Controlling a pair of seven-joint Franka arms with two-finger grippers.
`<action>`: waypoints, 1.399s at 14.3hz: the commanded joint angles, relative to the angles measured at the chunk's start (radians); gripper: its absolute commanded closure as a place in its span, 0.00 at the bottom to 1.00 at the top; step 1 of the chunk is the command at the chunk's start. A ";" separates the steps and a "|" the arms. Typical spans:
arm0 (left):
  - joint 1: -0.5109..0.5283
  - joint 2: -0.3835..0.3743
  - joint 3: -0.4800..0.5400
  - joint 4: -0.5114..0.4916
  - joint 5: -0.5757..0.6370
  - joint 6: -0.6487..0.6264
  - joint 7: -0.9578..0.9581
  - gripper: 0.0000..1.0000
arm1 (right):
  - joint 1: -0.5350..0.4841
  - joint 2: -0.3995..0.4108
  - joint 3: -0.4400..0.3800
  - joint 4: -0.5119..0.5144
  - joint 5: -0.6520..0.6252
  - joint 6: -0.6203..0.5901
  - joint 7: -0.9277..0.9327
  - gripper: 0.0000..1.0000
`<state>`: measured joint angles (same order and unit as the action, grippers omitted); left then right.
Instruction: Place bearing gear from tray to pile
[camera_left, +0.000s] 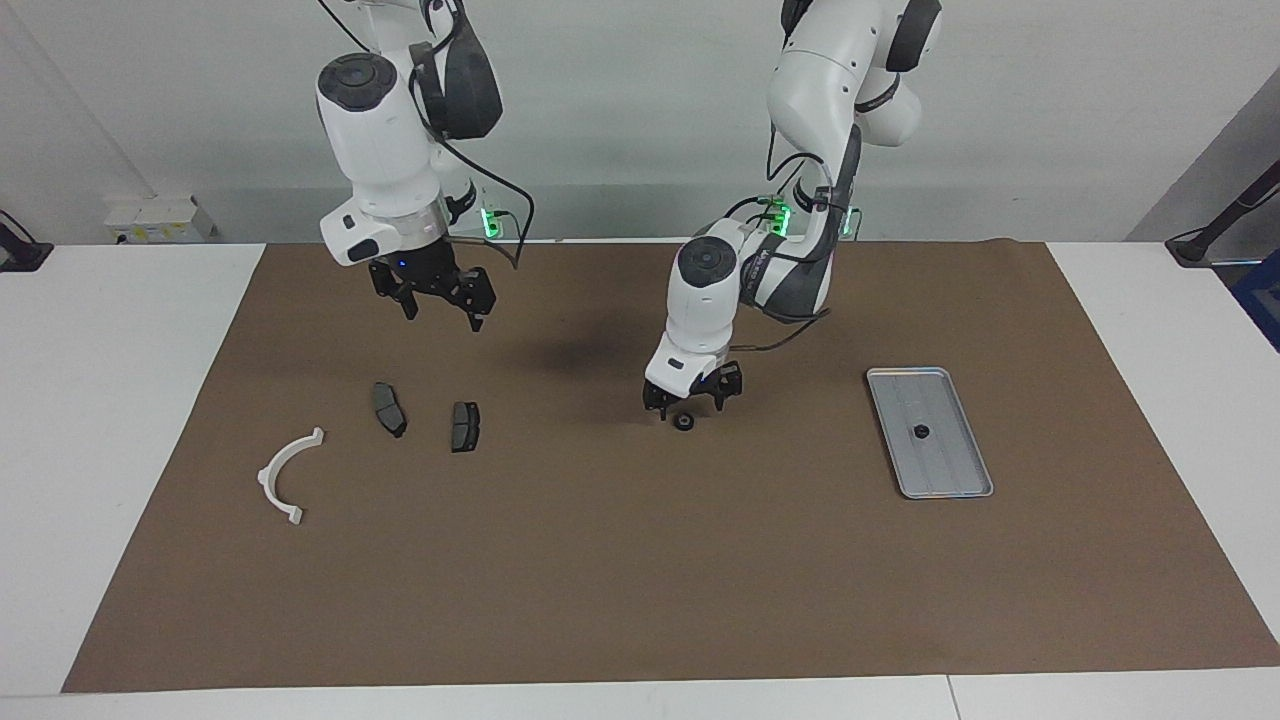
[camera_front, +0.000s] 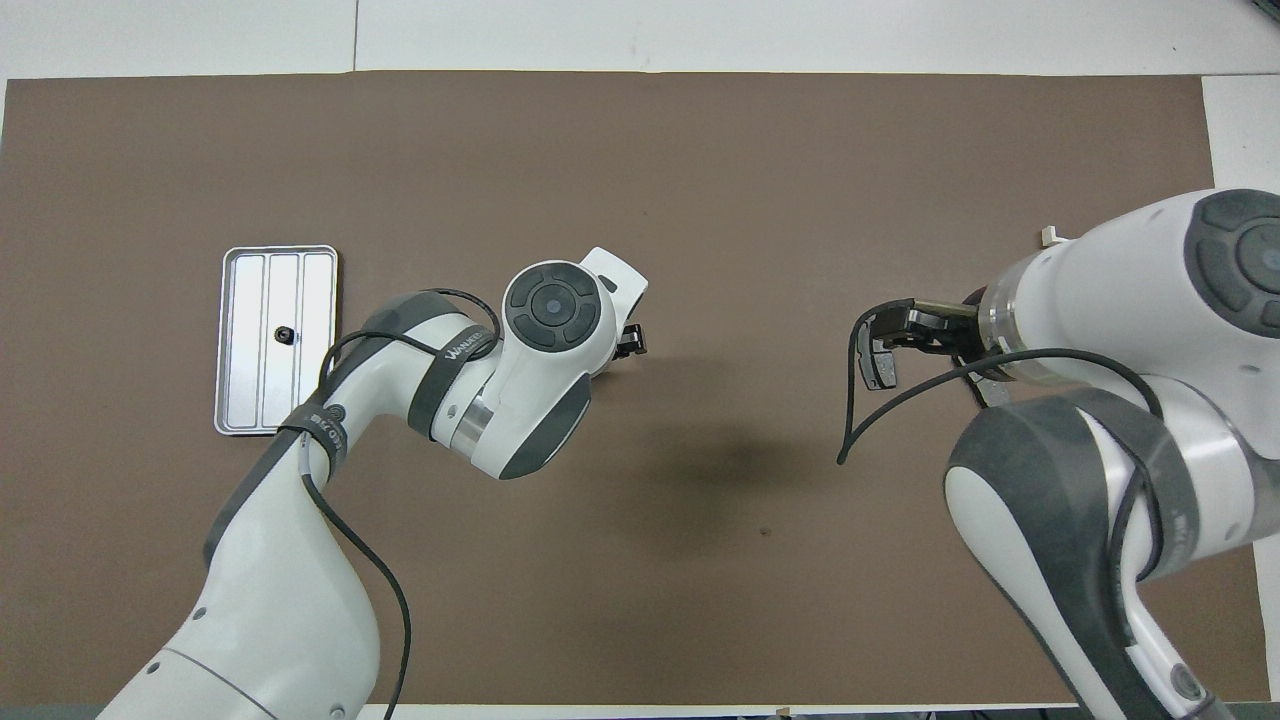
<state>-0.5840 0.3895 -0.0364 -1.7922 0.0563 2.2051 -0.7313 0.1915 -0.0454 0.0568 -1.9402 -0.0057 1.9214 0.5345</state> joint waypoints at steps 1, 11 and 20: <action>0.078 -0.147 0.000 -0.023 0.005 -0.118 0.143 0.00 | 0.049 0.044 0.000 -0.002 -0.008 0.048 0.099 0.00; 0.554 -0.262 0.004 0.034 -0.147 -0.308 0.795 0.00 | 0.250 0.226 0.000 0.041 -0.030 0.201 0.548 0.00; 0.676 -0.198 0.009 -0.073 -0.141 -0.065 0.908 0.00 | 0.353 0.387 0.000 0.204 -0.037 0.217 0.717 0.00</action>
<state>0.0847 0.1793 -0.0195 -1.8445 -0.0678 2.0903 0.1571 0.5381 0.2825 0.0580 -1.8021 -0.0210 2.1387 1.2188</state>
